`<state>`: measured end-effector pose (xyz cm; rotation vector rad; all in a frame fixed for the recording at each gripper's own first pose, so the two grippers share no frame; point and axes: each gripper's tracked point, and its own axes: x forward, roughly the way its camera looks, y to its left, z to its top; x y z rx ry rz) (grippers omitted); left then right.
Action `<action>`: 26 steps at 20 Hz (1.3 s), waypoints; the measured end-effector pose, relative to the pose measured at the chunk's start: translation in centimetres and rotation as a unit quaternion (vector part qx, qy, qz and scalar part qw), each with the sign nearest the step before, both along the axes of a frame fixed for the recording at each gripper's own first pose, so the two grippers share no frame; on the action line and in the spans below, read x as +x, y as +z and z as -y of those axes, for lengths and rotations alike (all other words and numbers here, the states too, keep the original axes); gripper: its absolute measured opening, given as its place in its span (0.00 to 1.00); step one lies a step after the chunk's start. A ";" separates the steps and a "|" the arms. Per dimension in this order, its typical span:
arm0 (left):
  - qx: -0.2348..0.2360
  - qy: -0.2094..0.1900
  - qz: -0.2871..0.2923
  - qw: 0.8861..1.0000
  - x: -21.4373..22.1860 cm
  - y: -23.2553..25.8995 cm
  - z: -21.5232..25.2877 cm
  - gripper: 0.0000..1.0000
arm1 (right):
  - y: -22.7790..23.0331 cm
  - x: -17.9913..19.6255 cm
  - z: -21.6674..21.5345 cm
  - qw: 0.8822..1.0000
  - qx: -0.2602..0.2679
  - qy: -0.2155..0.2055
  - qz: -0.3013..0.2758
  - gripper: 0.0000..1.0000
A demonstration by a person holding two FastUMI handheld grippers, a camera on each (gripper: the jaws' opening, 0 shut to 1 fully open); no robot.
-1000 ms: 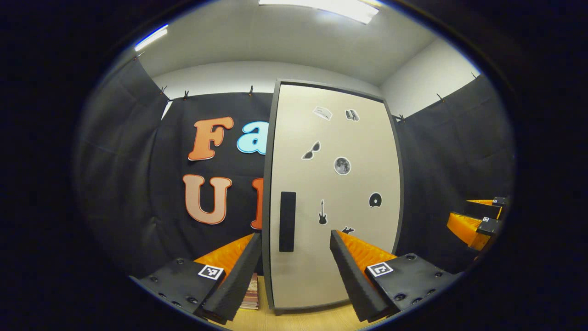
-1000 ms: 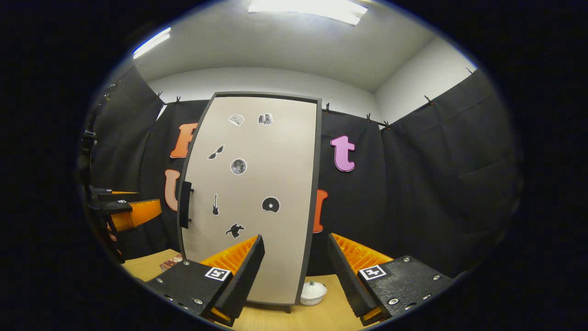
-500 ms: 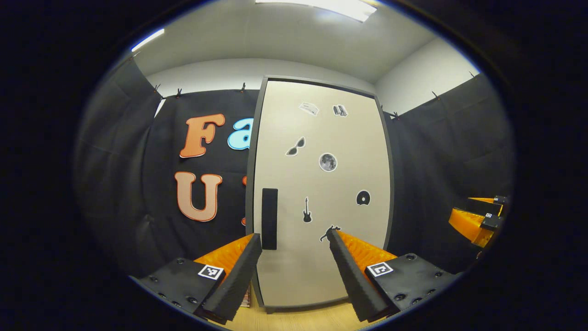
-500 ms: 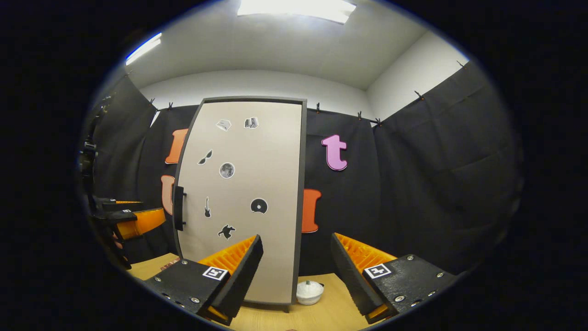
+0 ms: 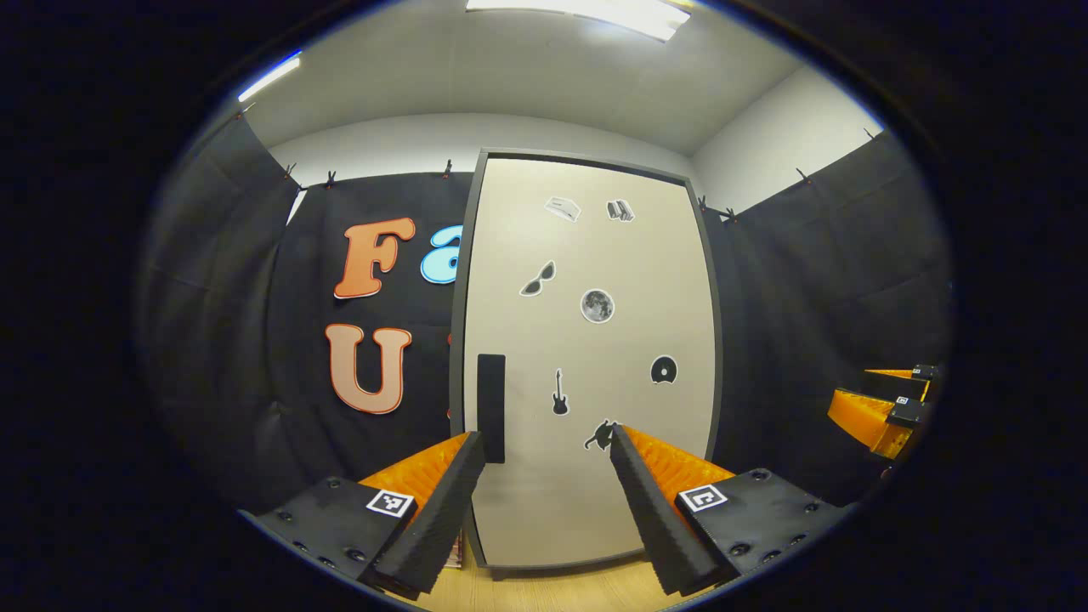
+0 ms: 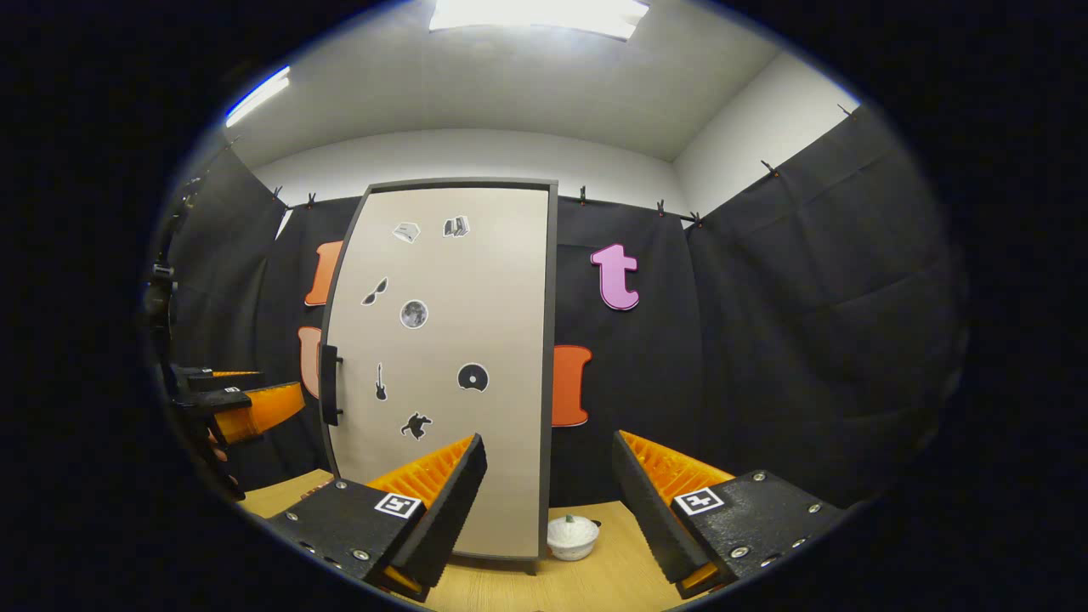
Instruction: Open the cabinet door with the right hand, grasp the bottle in the cabinet with the left hand and place it on the coaster, then close the cabinet door with the right hand.
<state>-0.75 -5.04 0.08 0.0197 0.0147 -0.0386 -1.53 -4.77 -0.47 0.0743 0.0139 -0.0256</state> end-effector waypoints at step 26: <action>0.018 0.065 -0.026 0.997 -3.7 -4.5 -14.9 0.97 | -3.8 8.1 -21.7 0.987 0.056 0.129 -0.075 0.93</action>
